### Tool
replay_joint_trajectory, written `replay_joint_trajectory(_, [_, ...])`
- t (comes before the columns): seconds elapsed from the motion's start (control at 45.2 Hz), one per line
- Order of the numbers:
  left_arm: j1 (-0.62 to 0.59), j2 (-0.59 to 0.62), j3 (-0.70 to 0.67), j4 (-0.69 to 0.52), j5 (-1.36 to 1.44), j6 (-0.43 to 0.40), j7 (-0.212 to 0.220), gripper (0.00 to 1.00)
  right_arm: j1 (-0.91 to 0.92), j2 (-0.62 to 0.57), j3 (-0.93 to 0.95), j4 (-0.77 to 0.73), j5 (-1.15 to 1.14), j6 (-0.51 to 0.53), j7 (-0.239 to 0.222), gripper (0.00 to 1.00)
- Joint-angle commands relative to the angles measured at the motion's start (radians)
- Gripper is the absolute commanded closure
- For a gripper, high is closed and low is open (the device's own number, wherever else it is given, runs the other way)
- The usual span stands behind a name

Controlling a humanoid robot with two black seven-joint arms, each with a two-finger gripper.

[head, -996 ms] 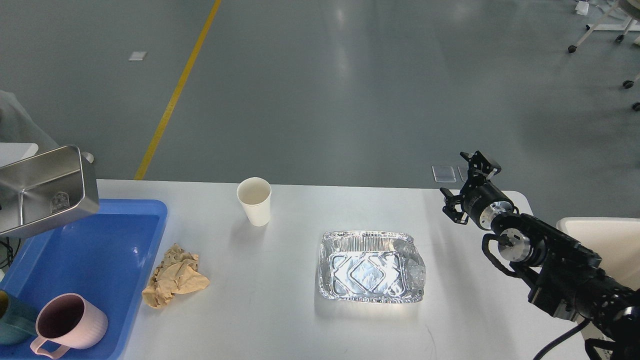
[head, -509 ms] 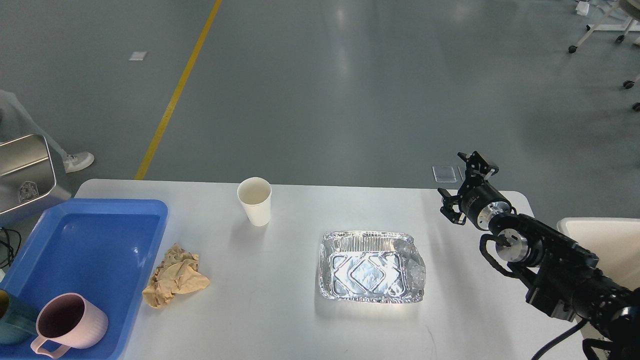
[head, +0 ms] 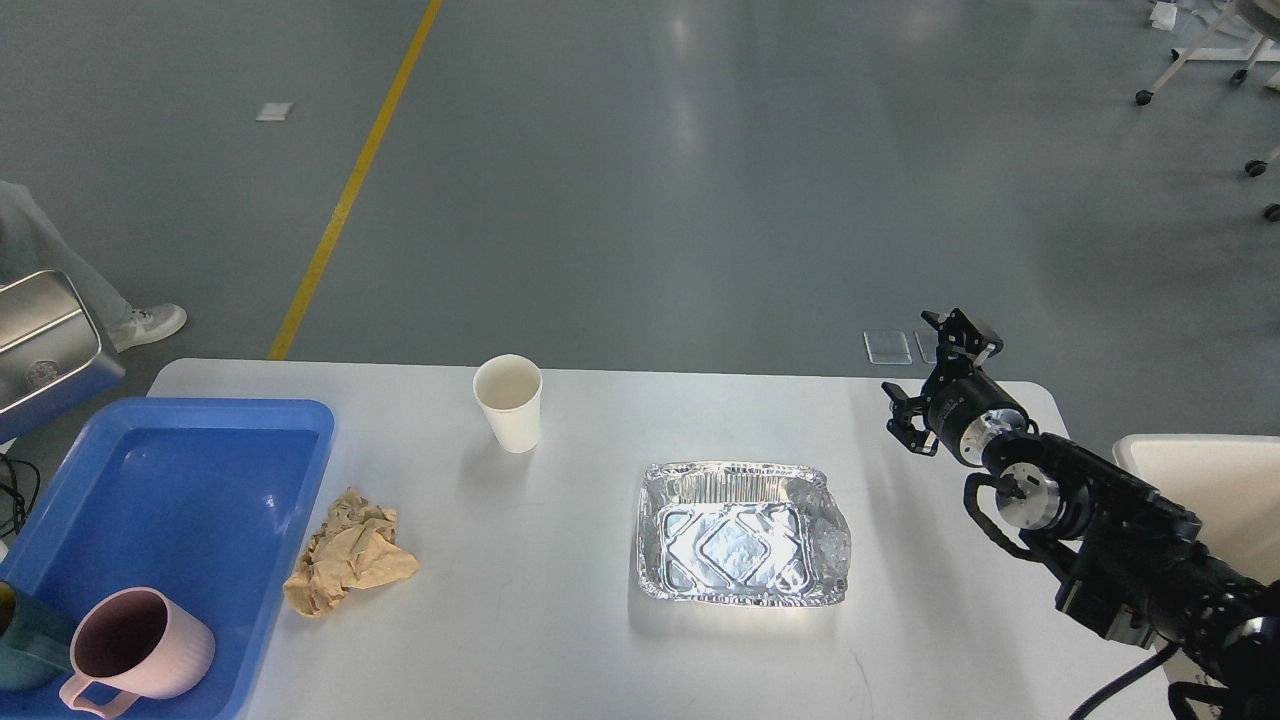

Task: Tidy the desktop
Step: 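Lift the steel tin box over toward the blue tray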

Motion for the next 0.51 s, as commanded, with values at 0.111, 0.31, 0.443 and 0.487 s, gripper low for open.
replay_joint_trajectory(0.111, [0.082,-0.137,0.003,0.124,-0.002,0.048,0.001,1.00,0.001,-0.001,0.000,-0.001,0.000,0.002,0.000,0.00])
replay_joint_trajectory(0.31, [0.123,-0.287,0.003,0.294,-0.001,0.062,0.000,1.00,-0.001,-0.004,-0.001,-0.001,0.000,0.002,-0.002,0.00])
replay_joint_trajectory(0.443, [0.132,-0.367,0.002,0.380,-0.001,0.065,0.000,1.00,-0.001,-0.007,-0.001,-0.001,0.000,0.002,-0.002,0.00])
replay_joint_trajectory(0.487, [0.134,-0.393,0.003,0.401,-0.002,0.073,0.000,1.00,-0.001,-0.007,-0.001,-0.001,0.000,0.002,-0.002,0.00])
